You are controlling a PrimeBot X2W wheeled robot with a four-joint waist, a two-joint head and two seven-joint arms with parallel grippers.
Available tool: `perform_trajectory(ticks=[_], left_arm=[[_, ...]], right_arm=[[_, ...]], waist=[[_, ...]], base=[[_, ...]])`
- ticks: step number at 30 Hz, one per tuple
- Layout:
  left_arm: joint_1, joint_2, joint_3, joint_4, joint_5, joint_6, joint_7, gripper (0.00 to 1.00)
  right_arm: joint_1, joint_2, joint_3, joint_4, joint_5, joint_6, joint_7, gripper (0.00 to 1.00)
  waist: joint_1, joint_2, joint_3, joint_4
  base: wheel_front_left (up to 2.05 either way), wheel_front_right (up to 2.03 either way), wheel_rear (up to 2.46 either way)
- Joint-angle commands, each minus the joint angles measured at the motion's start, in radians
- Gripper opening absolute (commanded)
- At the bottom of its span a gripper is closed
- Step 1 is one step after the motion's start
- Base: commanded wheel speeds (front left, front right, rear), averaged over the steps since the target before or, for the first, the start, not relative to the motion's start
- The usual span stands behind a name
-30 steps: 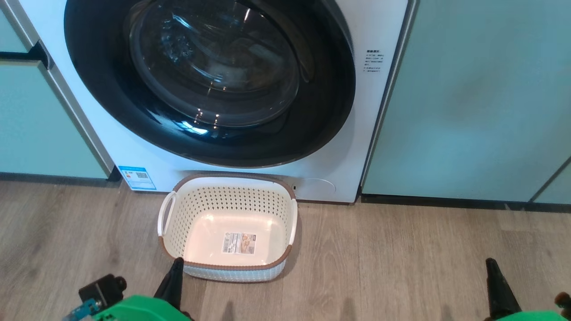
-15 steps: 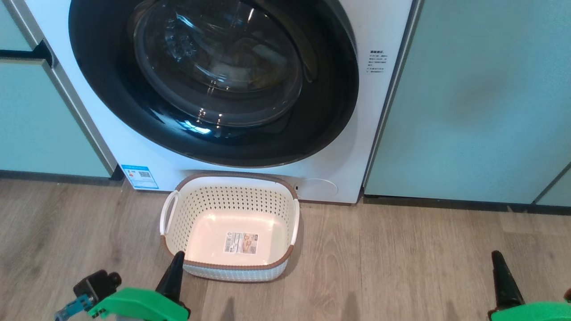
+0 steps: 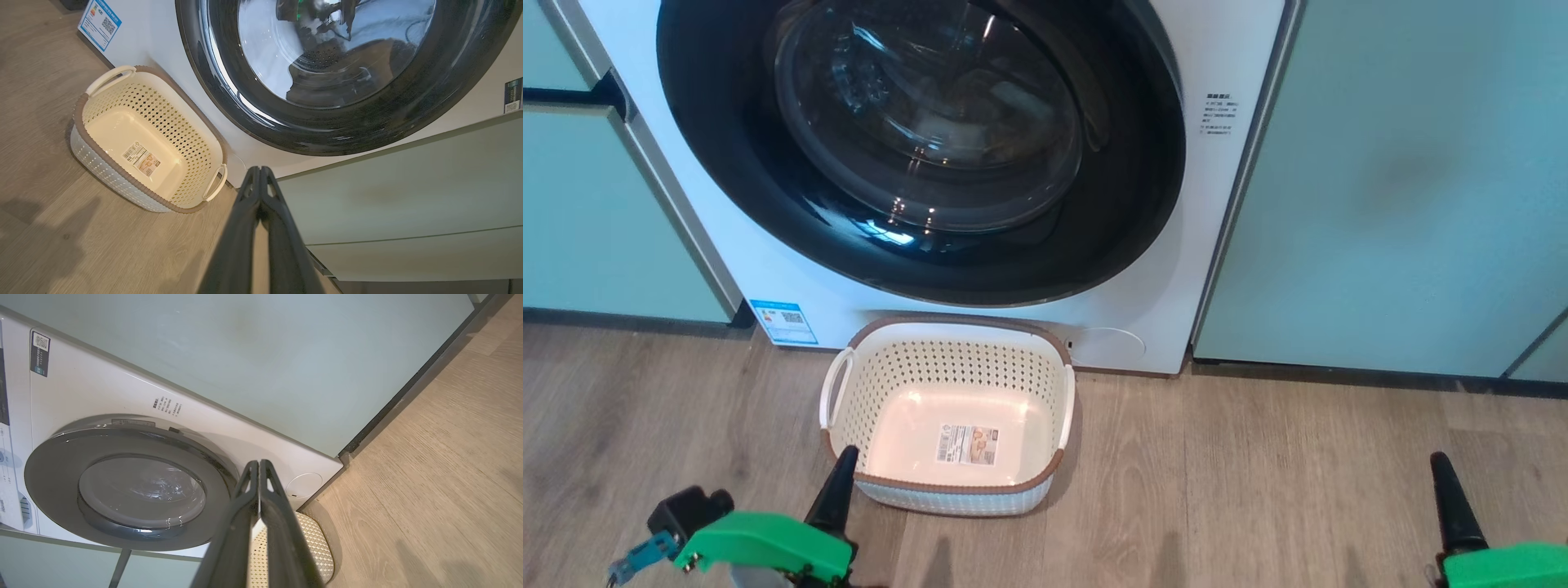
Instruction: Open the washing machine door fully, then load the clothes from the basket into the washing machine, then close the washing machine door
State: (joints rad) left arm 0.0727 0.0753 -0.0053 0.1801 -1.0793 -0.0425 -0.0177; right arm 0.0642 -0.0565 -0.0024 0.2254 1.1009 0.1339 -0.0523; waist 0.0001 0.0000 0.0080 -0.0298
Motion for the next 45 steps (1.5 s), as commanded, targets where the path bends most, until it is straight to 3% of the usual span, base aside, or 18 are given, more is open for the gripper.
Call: perform_trajectory(ticks=[1, 45], left_arm=[[-0.055, 0.008, 0.027, -0.023, -0.025, -0.011, 0.003, 0.0], [-0.166, -0.003, 0.084, 0.055, -0.502, -0.081, 0.098, 0.0]], right_arm=[[-0.063, -0.022, 0.002, -0.027, 0.027, -0.002, 0.004, 0.0], [-0.158, -0.022, -0.065, 0.013, 0.491, -0.003, 0.121, 0.0]], waist=[[0.0, 0.0, 0.0, 0.001], [-0.0001, 0.0, -0.004, 0.027]], base=[[0.0, 0.0, 0.0], [0.0, 0.0, 0.0]])
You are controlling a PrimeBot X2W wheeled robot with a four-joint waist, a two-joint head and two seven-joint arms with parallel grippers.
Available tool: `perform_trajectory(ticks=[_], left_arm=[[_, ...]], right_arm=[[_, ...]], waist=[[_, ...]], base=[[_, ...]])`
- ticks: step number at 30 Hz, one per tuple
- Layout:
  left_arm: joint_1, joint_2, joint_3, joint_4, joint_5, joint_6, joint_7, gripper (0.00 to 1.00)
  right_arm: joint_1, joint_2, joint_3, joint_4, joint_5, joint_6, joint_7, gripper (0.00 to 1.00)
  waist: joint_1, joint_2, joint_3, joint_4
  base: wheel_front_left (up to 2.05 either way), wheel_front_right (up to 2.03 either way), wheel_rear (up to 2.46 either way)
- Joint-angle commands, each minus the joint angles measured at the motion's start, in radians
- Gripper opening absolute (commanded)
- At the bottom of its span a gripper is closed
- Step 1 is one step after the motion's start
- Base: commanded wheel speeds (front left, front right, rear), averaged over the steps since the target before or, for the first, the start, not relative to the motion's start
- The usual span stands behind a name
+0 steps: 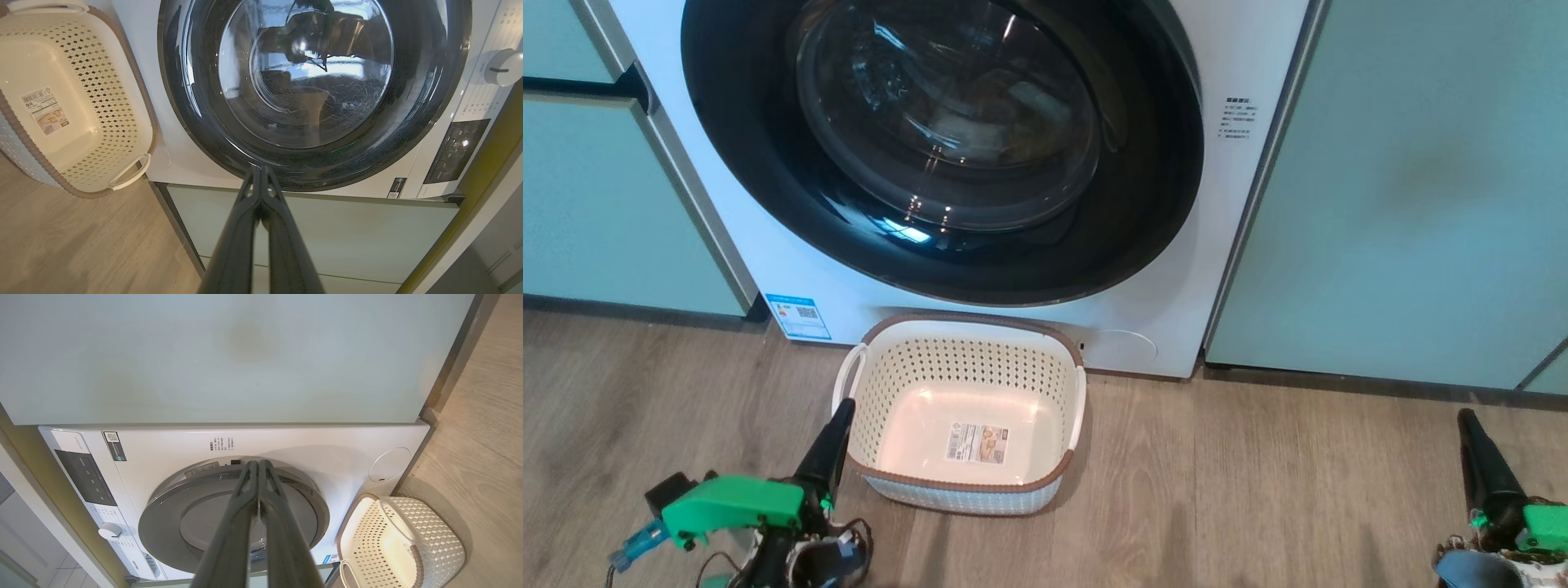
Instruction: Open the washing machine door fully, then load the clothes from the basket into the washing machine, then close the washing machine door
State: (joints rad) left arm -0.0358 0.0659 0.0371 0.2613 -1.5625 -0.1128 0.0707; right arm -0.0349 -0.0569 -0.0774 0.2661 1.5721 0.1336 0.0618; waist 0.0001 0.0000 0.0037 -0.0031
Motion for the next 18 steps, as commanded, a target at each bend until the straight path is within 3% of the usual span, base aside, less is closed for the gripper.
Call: perform_trajectory(ticks=[1, 4, 18], left_arm=[[-0.06, 0.006, 0.043, -0.024, -0.03, -0.012, 0.011, 0.0], [-0.07, 0.005, 0.048, -0.017, -0.07, -0.018, 0.02, 0.0], [-0.07, 0.002, 0.053, -0.017, -0.066, -0.018, 0.023, 0.0]], right_arm=[[-0.062, -0.022, 0.008, -0.027, 0.03, -0.003, 0.01, 0.0], [-0.07, -0.021, 0.002, -0.024, 0.069, -0.003, 0.02, 0.0], [-0.07, -0.017, -0.003, -0.023, 0.064, -0.003, 0.025, 0.0]], waist=[[-0.0001, 0.0, 0.0, 0.001], [-0.0001, 0.0, -0.001, 0.003], [-0.0001, 0.0, -0.001, 0.003]], base=[[0.0, 0.0, 0.0], [0.0, 0.0, 0.0], [0.0, 0.0, 0.0]])
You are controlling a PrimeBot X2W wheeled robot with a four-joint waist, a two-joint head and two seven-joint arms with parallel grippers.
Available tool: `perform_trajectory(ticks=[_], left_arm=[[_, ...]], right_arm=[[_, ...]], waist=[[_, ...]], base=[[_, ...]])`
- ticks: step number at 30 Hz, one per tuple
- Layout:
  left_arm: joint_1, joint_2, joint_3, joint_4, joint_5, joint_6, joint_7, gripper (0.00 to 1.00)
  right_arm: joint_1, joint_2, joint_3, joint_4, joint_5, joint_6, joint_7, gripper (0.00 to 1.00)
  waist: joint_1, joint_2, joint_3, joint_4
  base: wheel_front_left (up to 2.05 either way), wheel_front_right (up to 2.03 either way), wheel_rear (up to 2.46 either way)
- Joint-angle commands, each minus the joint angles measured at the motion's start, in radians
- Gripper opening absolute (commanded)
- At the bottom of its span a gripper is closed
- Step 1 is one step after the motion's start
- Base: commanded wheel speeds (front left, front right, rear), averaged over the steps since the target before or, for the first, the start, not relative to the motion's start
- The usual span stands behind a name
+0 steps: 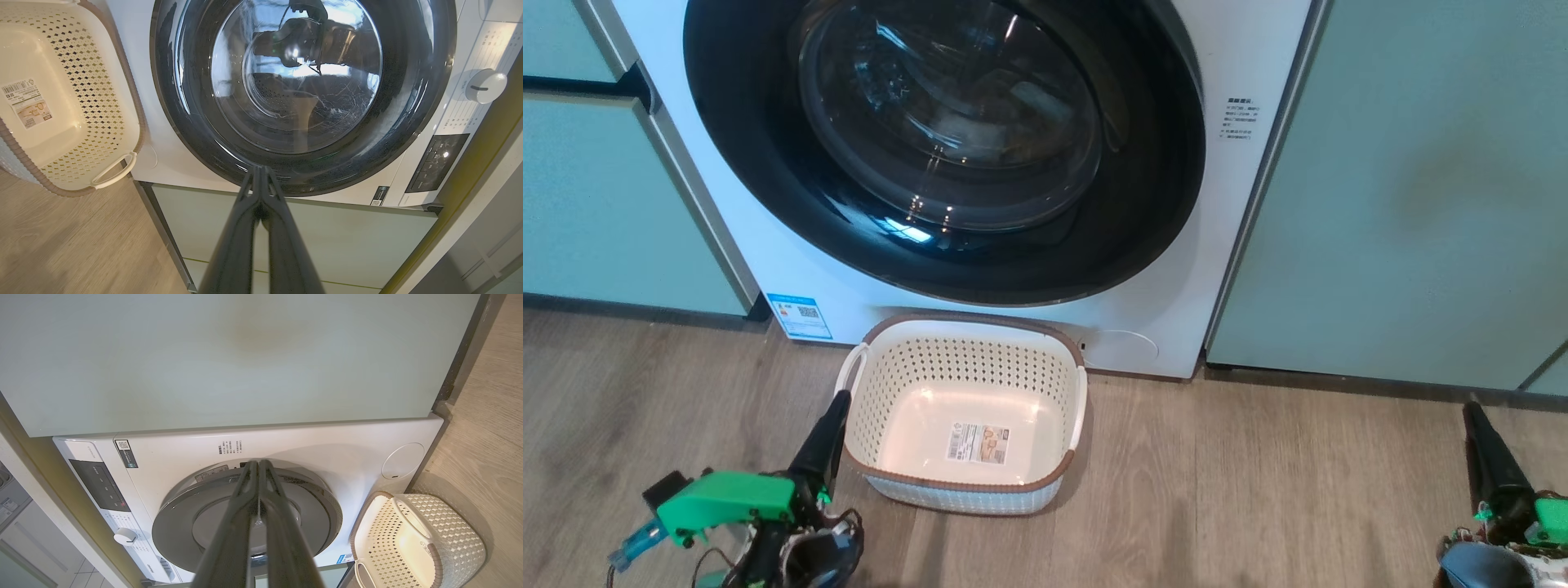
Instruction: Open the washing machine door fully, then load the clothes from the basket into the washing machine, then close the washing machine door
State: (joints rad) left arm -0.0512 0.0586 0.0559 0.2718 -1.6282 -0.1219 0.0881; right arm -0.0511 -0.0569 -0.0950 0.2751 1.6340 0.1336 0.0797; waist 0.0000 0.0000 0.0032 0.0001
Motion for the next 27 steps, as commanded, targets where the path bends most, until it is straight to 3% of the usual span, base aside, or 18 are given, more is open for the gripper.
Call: perform_trajectory(ticks=[1, 27], left_arm=[[-0.055, 0.009, 0.034, -0.028, 0.0, -0.009, 0.006, 0.0], [-0.055, 0.004, 0.041, -0.027, 0.006, -0.009, 0.012, 0.0]], right_arm=[[-0.054, -0.017, 0.014, -0.032, 0.002, -0.003, 0.007, 0.0], [-0.055, -0.01, 0.005, -0.032, -0.006, -0.003, 0.015, 0.0]], waist=[[0.0, 0.0, 0.0, 0.0], [0.0, 0.0, 0.0, 0.0]], base=[[0.0, 0.0, 0.0], [0.0, 0.0, 0.0]])
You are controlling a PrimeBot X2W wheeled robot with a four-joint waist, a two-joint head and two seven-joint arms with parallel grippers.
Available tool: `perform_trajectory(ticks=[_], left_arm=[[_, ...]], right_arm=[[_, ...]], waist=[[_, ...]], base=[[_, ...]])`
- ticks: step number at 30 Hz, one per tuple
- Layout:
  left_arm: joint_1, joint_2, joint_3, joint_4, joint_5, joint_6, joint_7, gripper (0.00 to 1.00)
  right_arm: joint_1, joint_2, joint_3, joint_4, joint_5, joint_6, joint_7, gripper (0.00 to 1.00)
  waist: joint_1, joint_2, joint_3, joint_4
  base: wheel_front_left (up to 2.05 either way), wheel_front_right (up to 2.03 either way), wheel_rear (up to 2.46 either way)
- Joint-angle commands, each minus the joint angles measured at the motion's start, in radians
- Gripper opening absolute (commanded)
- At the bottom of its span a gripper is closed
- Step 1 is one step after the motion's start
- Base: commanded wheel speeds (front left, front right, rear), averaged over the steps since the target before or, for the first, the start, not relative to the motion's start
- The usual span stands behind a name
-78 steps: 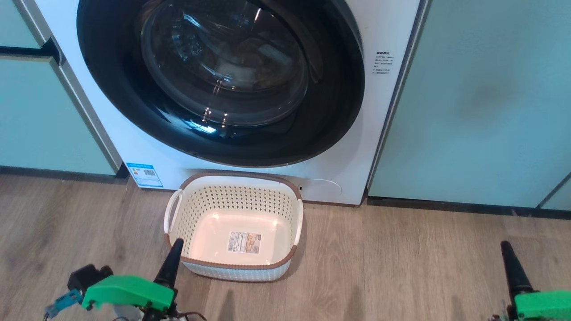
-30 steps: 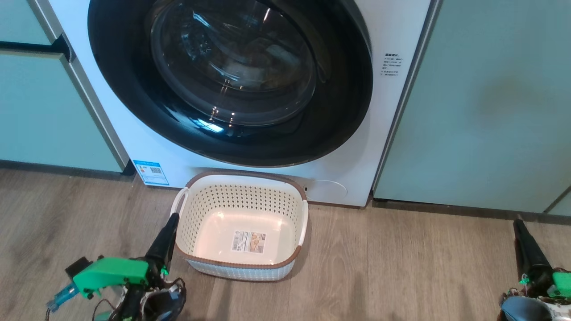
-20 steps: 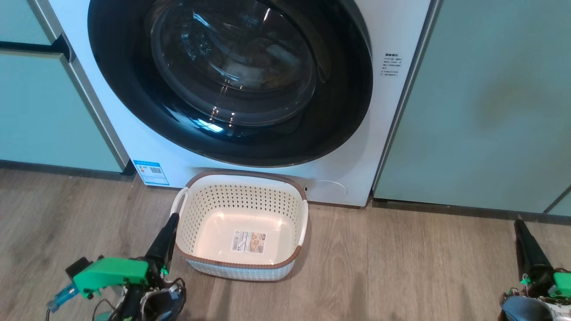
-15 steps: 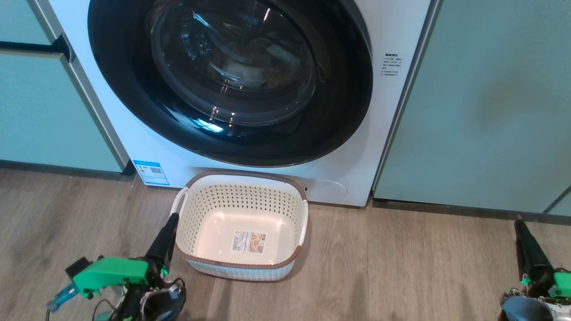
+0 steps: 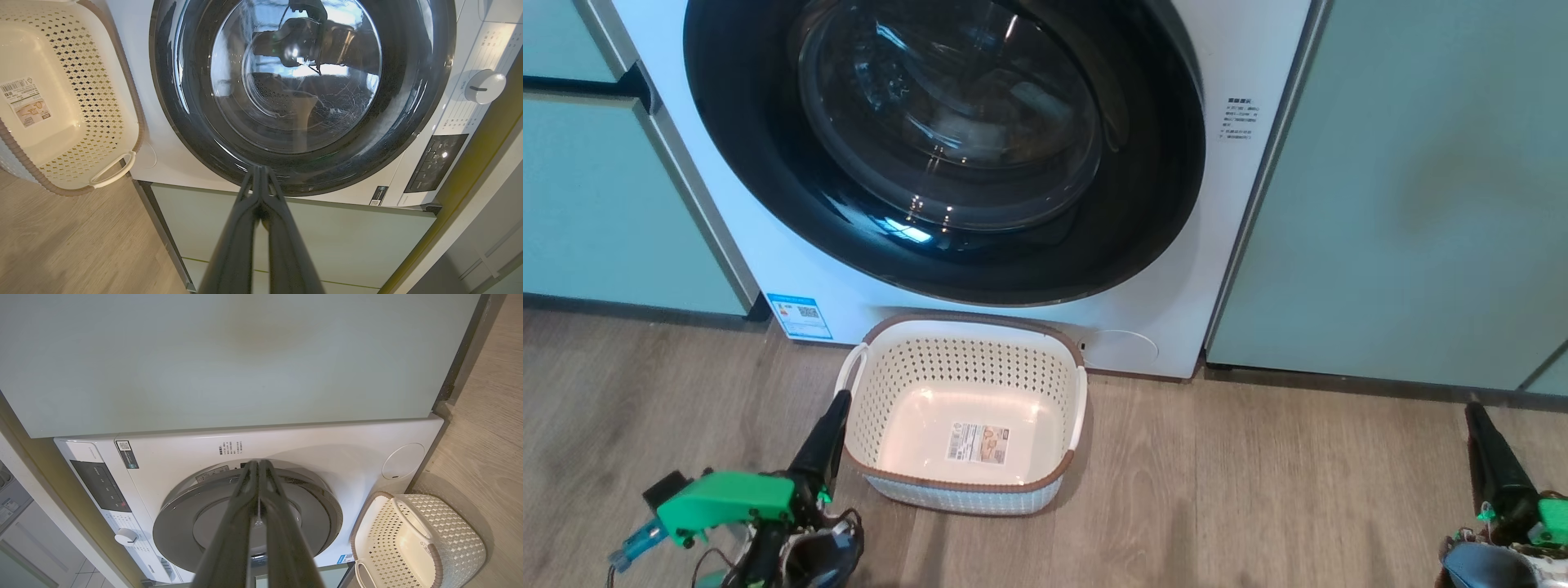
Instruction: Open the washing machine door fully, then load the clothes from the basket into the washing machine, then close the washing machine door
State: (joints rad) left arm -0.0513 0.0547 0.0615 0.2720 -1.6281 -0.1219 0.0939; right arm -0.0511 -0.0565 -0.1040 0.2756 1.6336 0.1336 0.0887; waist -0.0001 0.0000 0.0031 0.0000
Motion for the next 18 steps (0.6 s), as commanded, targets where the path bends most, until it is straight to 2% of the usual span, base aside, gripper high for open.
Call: perform_trajectory(ticks=[1, 18], left_arm=[[-0.055, 0.008, 0.036, -0.027, 0.006, -0.009, 0.006, 0.0], [-0.056, 0.005, 0.039, -0.027, 0.009, -0.009, 0.009, 0.0]], right_arm=[[-0.055, -0.011, 0.013, -0.032, -0.006, -0.003, 0.006, 0.0], [-0.055, -0.007, 0.009, -0.032, -0.01, -0.003, 0.01, 0.0]], waist=[[0.0001, 0.0, 0.0, 0.0], [0.0001, 0.0, 0.0, 0.0]], base=[[0.0, 0.0, 0.0], [0.0, 0.0, 0.0]])
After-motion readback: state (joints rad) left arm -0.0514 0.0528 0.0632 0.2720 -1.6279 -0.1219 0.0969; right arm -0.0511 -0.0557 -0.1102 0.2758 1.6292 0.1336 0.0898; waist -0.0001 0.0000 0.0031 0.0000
